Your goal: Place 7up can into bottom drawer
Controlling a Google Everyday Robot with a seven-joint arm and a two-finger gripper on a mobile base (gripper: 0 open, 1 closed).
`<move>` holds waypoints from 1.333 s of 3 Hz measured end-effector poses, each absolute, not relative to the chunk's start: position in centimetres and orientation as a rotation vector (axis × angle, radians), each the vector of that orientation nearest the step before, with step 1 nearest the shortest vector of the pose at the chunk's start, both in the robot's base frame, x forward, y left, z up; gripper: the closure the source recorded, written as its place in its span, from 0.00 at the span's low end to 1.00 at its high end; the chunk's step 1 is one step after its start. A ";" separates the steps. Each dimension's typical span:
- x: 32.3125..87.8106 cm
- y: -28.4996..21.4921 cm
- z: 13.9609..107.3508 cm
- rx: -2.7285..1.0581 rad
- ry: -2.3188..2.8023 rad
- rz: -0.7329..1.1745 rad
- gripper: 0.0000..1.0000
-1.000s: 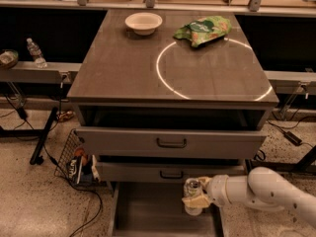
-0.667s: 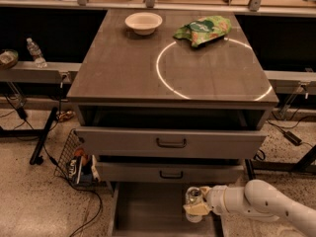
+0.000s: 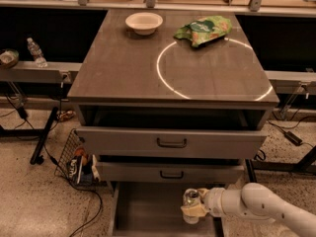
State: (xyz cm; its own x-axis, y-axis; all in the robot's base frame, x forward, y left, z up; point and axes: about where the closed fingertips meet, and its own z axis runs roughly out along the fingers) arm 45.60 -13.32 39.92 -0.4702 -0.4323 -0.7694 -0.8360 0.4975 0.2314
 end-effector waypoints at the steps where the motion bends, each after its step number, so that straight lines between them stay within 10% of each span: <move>1: 46.1 -12.5 34.6 -0.983 2.101 0.804 1.00; 4: 48.8 -12.8 21.7 -0.997 2.048 0.548 1.00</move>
Offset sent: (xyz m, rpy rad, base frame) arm 0.0197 0.0051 -0.1762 -0.0116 -0.0408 -0.1309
